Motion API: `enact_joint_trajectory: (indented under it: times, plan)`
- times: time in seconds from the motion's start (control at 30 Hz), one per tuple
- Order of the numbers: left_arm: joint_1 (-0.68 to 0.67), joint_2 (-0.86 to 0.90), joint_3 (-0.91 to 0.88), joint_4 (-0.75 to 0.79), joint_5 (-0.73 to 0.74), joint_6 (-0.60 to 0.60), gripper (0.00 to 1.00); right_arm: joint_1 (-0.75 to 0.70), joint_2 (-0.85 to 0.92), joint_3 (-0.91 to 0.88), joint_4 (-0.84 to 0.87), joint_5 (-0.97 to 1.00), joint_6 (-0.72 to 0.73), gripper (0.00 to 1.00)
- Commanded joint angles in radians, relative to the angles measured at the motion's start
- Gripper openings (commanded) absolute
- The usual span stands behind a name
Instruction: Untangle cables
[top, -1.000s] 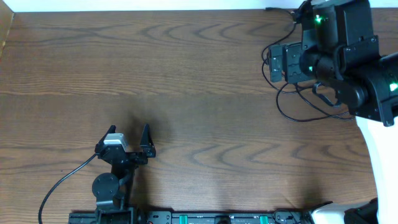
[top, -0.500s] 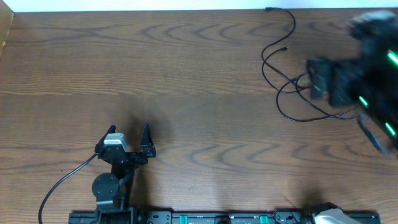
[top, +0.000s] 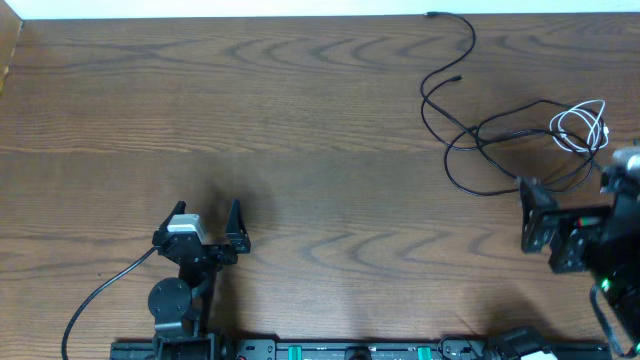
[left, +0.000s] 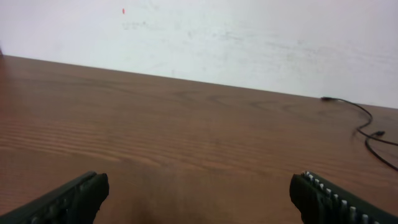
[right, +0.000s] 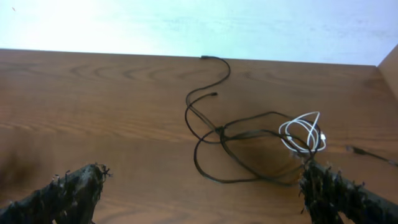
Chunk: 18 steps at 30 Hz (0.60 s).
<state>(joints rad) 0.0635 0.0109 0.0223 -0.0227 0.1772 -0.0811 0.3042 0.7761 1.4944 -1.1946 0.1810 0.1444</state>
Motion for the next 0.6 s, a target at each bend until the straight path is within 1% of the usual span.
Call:
enact_joint_trajectory:
  times: [0.0, 0.37, 0.57]
  plan:
    - [-0.004, -0.006, -0.018, -0.033, 0.005, 0.006, 0.98, 0.007, -0.123, -0.126, 0.04, -0.021, -0.01, 0.99]
    - [-0.004, -0.006, -0.018, -0.033, 0.005, 0.006, 0.98, 0.007, -0.524, -0.418, 0.14, -0.061, -0.001, 0.99]
    - [-0.004, -0.006, -0.018, -0.033, 0.005, 0.006, 0.98, -0.001, -0.725, -0.544, 0.152, -0.061, 0.051, 0.99]
